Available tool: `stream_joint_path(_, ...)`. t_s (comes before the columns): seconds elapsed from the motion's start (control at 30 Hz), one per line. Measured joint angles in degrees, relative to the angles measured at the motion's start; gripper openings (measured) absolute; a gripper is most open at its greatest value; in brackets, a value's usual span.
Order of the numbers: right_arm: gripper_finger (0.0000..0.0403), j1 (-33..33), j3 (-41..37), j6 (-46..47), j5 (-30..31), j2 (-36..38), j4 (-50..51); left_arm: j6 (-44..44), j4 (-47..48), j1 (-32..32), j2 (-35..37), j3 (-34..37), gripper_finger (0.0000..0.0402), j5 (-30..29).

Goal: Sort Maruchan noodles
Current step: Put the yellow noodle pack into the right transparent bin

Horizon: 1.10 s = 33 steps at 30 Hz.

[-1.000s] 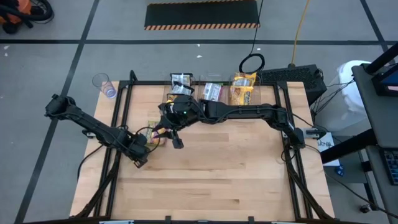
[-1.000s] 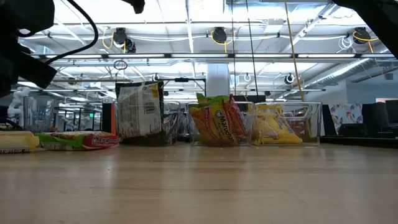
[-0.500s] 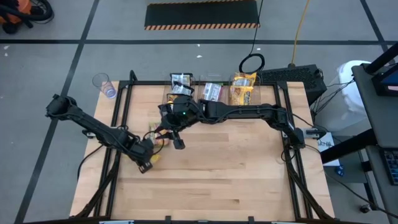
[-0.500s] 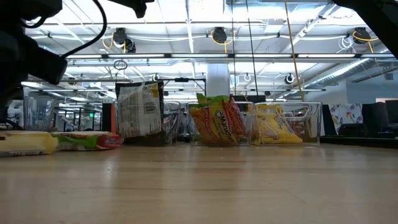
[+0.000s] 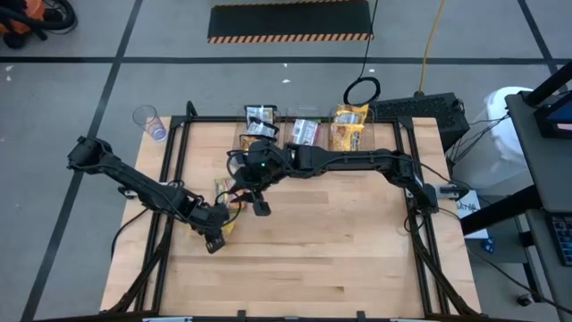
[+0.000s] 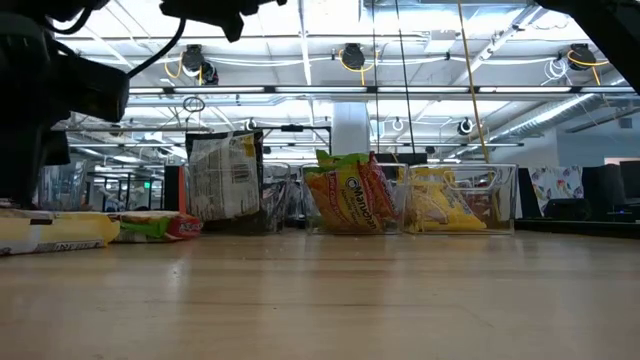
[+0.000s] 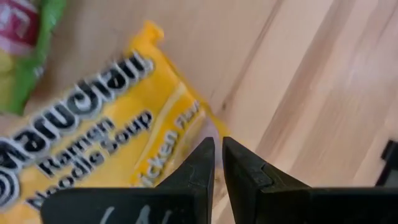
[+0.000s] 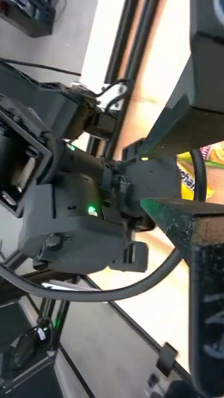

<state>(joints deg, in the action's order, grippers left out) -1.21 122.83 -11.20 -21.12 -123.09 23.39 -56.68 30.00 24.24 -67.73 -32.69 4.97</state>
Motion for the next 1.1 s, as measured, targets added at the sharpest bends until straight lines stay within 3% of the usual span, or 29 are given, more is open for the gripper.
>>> stream_joint_path(0.1,0.0108,0.0,0.0,0.0,0.0,0.0,2.8,0.2,1.1,0.5,0.3,0.0,0.0037,2.6)
stream_joint_path(0.33,0.0108,0.1,-2.6,1.0,1.8,0.3,6.7,-1.2,5.9,2.5,7.1,-2.5,0.0037,2.0)
stream_joint_path(0.7,0.0108,1.5,-23.4,5.1,3.9,0.0,-15.7,-7.8,23.9,6.8,22.1,-11.4,0.0037,-9.1)
stream_joint_path(0.83,0.0111,1.8,-26.5,8.1,6.5,0.0,-18.7,-8.9,28.1,7.5,25.2,-13.5,0.0037,-11.3)
stream_joint_path(1.1,0.0127,3.7,-26.7,9.9,3.3,-5.2,-31.1,-7.9,33.0,7.5,26.5,-16.7,0.0037,-13.6)
